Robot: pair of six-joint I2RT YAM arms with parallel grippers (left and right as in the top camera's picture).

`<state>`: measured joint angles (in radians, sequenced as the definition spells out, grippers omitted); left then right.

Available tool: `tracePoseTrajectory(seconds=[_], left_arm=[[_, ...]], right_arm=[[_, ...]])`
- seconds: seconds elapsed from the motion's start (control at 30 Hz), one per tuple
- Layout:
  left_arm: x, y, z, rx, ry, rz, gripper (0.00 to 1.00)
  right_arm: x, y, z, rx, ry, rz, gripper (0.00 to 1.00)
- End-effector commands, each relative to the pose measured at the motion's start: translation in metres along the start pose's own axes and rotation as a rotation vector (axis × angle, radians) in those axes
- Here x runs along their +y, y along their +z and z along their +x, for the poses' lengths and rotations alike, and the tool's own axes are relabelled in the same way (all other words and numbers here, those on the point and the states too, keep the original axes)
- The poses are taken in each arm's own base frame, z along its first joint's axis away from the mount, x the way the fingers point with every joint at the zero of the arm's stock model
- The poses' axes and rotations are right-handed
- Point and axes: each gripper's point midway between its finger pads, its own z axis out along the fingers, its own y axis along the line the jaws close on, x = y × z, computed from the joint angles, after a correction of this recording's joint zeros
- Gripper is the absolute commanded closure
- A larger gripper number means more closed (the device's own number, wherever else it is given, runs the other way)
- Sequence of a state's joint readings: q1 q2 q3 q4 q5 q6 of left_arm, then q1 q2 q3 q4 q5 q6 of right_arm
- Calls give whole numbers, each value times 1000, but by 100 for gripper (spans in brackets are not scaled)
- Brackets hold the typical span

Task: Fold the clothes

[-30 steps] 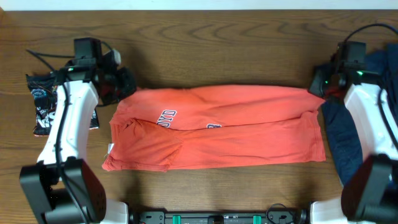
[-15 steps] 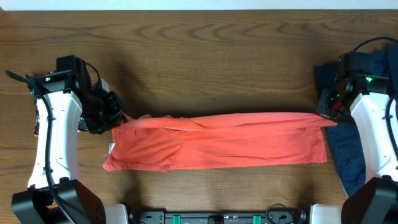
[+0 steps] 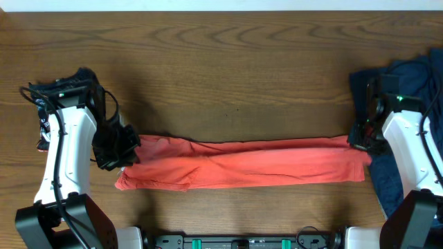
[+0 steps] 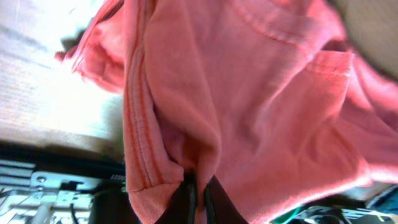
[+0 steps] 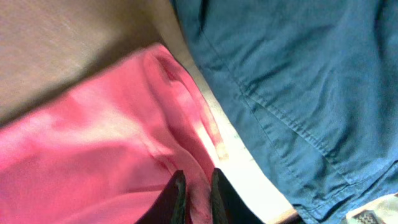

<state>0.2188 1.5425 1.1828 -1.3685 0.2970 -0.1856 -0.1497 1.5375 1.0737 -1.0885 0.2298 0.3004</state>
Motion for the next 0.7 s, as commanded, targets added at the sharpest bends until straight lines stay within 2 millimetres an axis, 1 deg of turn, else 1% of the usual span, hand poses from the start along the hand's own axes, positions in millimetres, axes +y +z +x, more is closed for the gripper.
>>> tracePoseTrajectory(seconds=[0.0, 0.03, 0.07, 0.1, 0.13, 0.17, 0.23, 0.27, 0.3, 0.37, 0.43, 0.5, 0.57, 0.67], left_arm=[[15, 8, 8, 23, -1, -62, 94], [17, 11, 11, 36, -4, -67, 93], [19, 14, 13, 45, -6, -76, 86], [22, 16, 14, 49, -7, -89, 83], [25, 18, 14, 51, -8, -104, 76], [25, 18, 14, 51, -9, -103, 73], [25, 18, 12, 43, -7, -101, 62], [25, 18, 11, 39, -6, -100, 55], [24, 18, 10, 36, -6, -99, 51], [23, 18, 7, 22, -13, -95, 50], [21, 18, -1, -11, -23, -84, 50], [10, 19, -12, -49, -11, -24, 50], [-8, 18, -21, -82, 7, 67, 50], [-24, 16, -30, -118, 41, 136, 50]], right_arm=[[-8, 7, 5, -1, -10, 45, 82], [-8, 9, 6, 1, -10, 46, 77], [-8, 9, 7, 4, -11, 47, 74], [-8, 9, 7, 4, -11, 47, 71], [-8, 9, 7, 3, -11, 46, 69], [-8, 9, 7, 4, -11, 46, 69], [-7, 9, 7, 7, -11, 40, 67], [-6, 9, 8, 9, -11, 32, 64], [-5, 10, 8, 11, -11, 30, 62], [-5, 9, 9, 14, -12, 29, 58], [-4, 10, 9, 16, -12, 22, 55], [-3, 10, 9, 18, -12, 14, 52], [-1, 10, 10, 20, -12, 4, 49], [1, 10, 11, 28, -11, -14, 44]])
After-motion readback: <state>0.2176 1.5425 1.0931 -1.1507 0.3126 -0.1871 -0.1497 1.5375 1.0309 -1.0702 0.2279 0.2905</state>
